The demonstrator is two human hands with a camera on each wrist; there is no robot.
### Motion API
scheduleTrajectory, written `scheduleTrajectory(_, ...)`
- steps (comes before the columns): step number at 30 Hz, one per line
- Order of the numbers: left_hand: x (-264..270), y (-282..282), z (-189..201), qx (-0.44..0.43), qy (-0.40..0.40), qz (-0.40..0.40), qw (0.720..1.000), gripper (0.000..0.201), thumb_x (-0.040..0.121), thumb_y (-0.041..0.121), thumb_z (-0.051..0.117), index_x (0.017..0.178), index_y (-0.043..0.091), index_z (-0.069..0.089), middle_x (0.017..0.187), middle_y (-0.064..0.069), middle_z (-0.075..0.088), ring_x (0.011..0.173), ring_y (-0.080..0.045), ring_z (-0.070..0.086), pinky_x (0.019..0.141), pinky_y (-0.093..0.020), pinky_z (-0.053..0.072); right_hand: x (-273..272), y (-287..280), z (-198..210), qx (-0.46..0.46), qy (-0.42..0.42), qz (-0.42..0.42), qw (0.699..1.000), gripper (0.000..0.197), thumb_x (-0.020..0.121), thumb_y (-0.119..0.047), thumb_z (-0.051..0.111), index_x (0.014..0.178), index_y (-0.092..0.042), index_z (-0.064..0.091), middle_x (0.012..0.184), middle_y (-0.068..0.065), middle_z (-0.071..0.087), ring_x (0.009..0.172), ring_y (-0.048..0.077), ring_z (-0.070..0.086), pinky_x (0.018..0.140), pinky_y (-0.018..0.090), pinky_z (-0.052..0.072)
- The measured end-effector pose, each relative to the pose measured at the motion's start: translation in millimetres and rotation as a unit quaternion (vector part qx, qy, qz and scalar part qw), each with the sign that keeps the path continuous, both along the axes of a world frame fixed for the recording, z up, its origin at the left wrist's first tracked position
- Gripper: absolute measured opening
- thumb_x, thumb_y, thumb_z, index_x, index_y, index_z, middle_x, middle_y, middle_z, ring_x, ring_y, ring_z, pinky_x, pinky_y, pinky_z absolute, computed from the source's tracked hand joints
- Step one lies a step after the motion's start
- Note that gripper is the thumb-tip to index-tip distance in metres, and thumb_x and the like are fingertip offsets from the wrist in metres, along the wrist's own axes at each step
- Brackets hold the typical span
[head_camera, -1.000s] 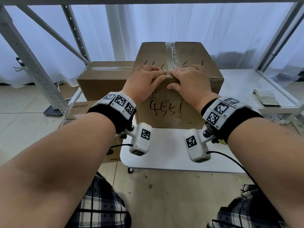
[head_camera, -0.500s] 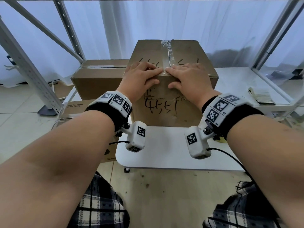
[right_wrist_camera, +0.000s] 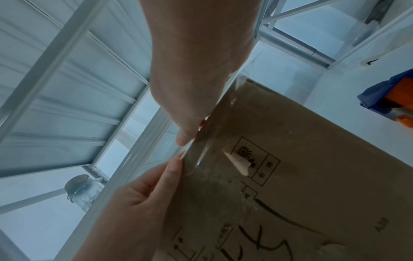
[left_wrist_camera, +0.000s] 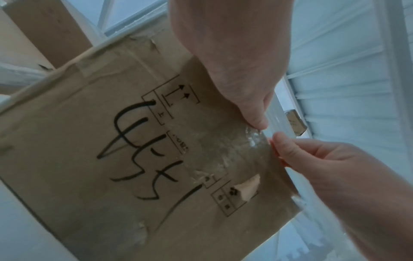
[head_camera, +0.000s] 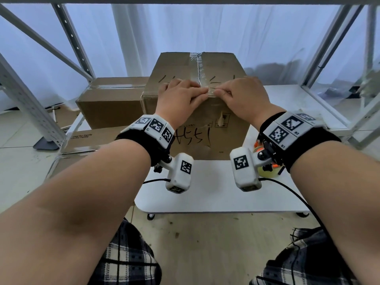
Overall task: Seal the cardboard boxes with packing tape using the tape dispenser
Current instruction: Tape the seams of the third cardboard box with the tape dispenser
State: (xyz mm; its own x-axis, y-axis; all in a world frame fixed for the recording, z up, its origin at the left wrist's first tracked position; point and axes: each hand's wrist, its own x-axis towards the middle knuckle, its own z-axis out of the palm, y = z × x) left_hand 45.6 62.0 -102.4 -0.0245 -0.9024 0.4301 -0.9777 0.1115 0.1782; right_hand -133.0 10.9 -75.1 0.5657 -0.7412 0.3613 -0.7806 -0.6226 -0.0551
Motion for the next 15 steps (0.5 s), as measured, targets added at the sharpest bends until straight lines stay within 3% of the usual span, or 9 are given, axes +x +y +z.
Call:
scheduleTrajectory(3,5,2,-4,-0.014,-0.057,-0.004,0.998,0.041,0.096,0.052,0.040,0.135,0.041,0.048,0.136,0.012,0.050,0.127,-0.021,0.037,0.102,-0.041,0.022,-3,-2,-2,-0.002,0.017,0.000,1.000,0.044,0.095,-0.053,0.045,0.127,-0.028,0.061,0.127,-0.002,0.063,0.119,0.024,0.053,0.102,0.037,0.028)
scheduleTrajectory(8,8,7,-5,-0.014,-0.097,-0.014,0.995,0.045,0.095,0.048,0.043,0.140,0.037,0.043,0.140,0.008,0.047,0.129,-0.024,0.036,0.104,-0.043,0.023,0,9,-13,-0.042,0.054,-0.009,0.998,0.050,0.092,-0.048,0.052,0.138,-0.027,0.049,0.140,-0.002,0.052,0.126,0.024,0.047,0.103,0.036,0.025)
scheduleTrajectory(12,3,7,-2,-0.012,-0.060,-0.026,0.998,0.044,0.098,0.046,0.037,0.138,0.029,0.047,0.139,0.005,0.049,0.129,-0.023,0.038,0.107,-0.043,0.025,-4,10,-9,-0.019,0.036,0.001,0.999,0.048,0.094,-0.045,0.051,0.137,-0.025,0.050,0.140,-0.001,0.052,0.128,0.022,0.046,0.107,0.036,0.021)
scheduleTrajectory(15,-12,2,6,-0.001,0.001,-0.052,0.999,0.046,0.100,0.046,0.032,0.132,0.021,0.054,0.133,0.000,0.054,0.124,-0.023,0.046,0.105,-0.039,0.032,-12,8,-5,0.003,-0.028,0.027,0.999,0.041,0.101,-0.038,0.040,0.136,-0.021,0.053,0.134,0.002,0.058,0.125,0.020,0.051,0.113,0.037,0.018)
